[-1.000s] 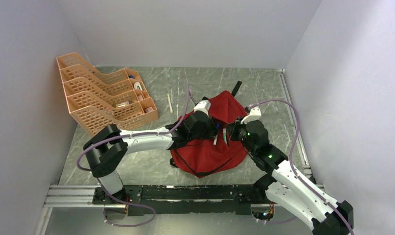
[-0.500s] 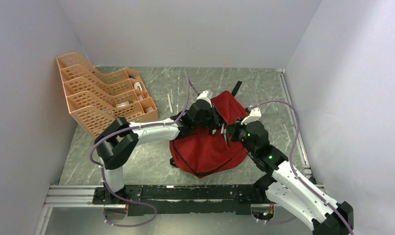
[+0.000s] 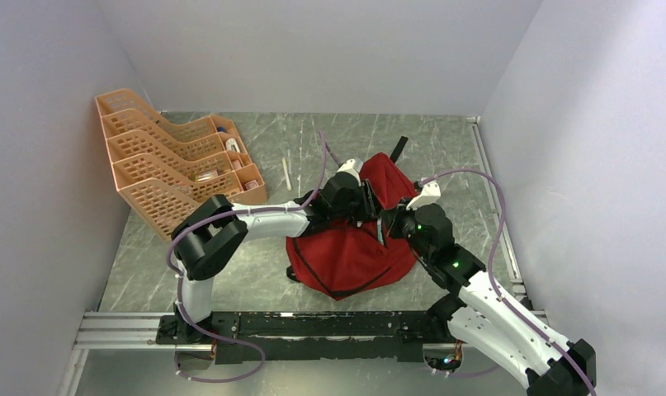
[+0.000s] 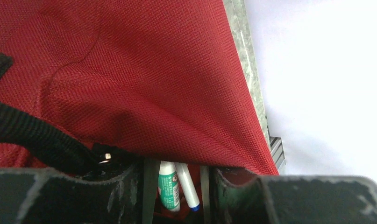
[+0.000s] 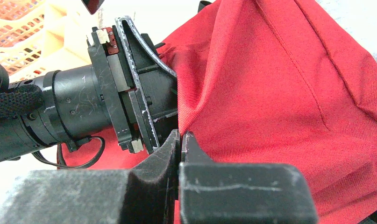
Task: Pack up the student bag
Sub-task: Place the stationery in the student bag, then pick up the stationery from the center of the board.
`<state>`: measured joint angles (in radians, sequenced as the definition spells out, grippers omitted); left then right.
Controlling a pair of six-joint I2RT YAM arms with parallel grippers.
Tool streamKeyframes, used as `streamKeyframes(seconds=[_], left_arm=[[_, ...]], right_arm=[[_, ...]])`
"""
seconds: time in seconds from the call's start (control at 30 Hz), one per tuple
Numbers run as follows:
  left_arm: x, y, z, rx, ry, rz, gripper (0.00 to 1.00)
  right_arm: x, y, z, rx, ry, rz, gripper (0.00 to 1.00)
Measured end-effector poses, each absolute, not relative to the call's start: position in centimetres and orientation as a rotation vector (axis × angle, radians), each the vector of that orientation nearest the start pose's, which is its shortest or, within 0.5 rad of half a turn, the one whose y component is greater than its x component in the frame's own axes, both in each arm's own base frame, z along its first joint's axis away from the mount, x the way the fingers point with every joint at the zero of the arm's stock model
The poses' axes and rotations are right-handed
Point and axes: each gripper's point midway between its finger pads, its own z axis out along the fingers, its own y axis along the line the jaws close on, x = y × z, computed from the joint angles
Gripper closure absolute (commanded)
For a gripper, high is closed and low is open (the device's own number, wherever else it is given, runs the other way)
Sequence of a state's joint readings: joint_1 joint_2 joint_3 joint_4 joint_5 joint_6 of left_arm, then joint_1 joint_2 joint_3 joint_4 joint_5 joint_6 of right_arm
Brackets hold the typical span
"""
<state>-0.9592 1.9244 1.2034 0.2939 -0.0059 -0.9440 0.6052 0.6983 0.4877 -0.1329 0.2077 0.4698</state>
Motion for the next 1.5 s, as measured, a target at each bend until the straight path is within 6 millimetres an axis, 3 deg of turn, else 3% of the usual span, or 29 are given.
streamKeyframes(seconds=[0.3,0.5,0.7,0.83,1.0,1.17,1.3,1.5], left_arm=[[28.7,-46.2,13.0,0.099,2.198,-1.122,0.62],[26.7,-44.1,14.7,0.234,2.168,-1.128,0.62],[24.1,-40.4,15.2,0.326,2.162,-1.079,0.60],[24.0,-37.0,16.3,0.312,2.147,-0.990,0.54],[28.6,-30.8,18.8,0.147,2.082,-0.800,0.52],[34.3,-24.5,18.7,0.008,2.081,-0.563,0.52],[38.1,-22.5,17.7,-0.012,2.115,-0.417,0.53],[42.8,-21.9,13.4,0.014,2.215,-0.244,0.54]], right_arm=[[25.1,15.2,17.0,0.008,1.947,0.524,1.00],[25.1,15.3,17.0,0.006,1.948,0.525,1.00],[25.0,15.4,16.9,0.002,1.953,0.528,1.00],[25.0,15.4,16.9,0.003,1.951,0.529,1.00],[25.0,15.2,17.2,0.007,1.942,0.528,1.00],[25.0,15.2,17.3,0.007,1.938,0.527,1.00],[24.9,15.1,17.3,0.007,1.937,0.527,1.00],[24.7,15.3,17.3,-0.008,1.943,0.537,1.00]])
